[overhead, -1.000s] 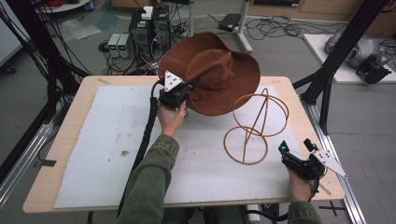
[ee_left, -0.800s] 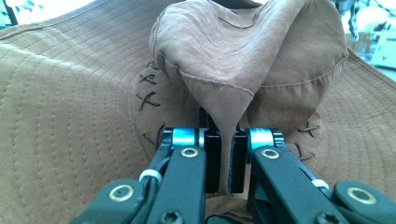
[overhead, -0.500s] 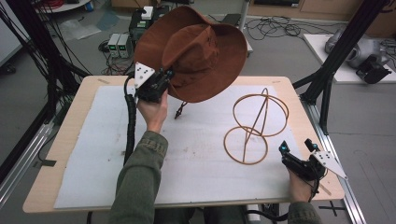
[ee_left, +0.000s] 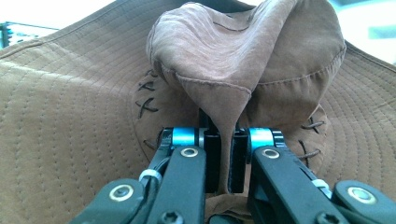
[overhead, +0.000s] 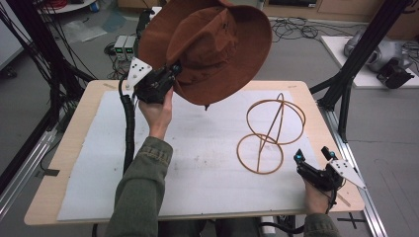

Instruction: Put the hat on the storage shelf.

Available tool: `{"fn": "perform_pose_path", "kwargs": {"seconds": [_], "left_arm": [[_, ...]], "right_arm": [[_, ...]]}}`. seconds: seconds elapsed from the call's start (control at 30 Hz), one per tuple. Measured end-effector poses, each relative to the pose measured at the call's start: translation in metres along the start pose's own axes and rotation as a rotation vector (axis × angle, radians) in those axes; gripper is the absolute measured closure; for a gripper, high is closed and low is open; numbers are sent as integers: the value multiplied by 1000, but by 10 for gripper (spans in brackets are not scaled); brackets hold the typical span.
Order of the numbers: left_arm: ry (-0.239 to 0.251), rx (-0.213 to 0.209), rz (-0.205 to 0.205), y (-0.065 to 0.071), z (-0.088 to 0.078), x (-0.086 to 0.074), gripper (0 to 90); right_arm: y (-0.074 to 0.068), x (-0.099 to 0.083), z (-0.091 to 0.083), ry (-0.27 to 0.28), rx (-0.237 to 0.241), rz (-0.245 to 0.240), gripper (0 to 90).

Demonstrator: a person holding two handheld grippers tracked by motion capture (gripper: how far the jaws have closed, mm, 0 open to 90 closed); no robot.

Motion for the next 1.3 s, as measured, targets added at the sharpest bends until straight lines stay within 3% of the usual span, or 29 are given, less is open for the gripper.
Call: {"fn": "perform_pose_path", "kwargs": {"seconds": [0.03, 0.07, 0.2, 0.23, 0.27, 0.5, 0.6, 0.67, 0.7, 0.83, 0.9, 1.23, 1.3], "left_arm": [[12, -33, -2, 8, 0, 6, 886], [12, -33, -2, 8, 0, 6, 885], [36, -121, 5, 30, 3, 19, 885], [37, -160, 20, 42, 5, 24, 885], [37, -160, 20, 42, 5, 24, 885], [21, -306, 54, 87, 16, 35, 885], [15, -360, 44, 103, 21, 38, 885], [-5, -420, 38, 120, 26, 38, 885], [-5, -420, 38, 120, 26, 38, 885], [-65, -499, 1, 138, 38, 32, 884], [-104, -517, -12, 145, 44, 27, 884], [-317, -542, 24, 171, 57, -19, 883], [-324, -548, 22, 173, 57, -22, 883]], "right_arm": [[0, 0, 0, 3, -1, 1, 60], [0, 0, 0, 3, -1, 1, 60], [-1, 0, 1, 4, 0, -5, 60], [-1, 0, 1, 2, 1, -6, 60], [-1, 0, 1, 1, 1, -5, 60], [-1, 0, 1, -2, 1, -6, 60], [-1, 0, 0, -1, -1, 0, 60], [0, 0, 0, 1, 1, 1, 60], [0, 0, 0, 1, 1, 1, 60], [1, 1, -1, 5, -1, -3, 60], [1, 1, -1, 4, 0, -4, 60], [-1, 0, -1, 6, 2, -13, 60], [-1, 0, -1, 7, 2, -14, 60]]}}
Point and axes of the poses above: each handheld gripper's, and its own axes: z roughly forward along the jaws, x roughly out of its top, y roughly to its right, the point moved 10 cm from there along z, roughly forward along the jaws, and after that the axes turned 2 degrees about -y, right-handed, at the moved point
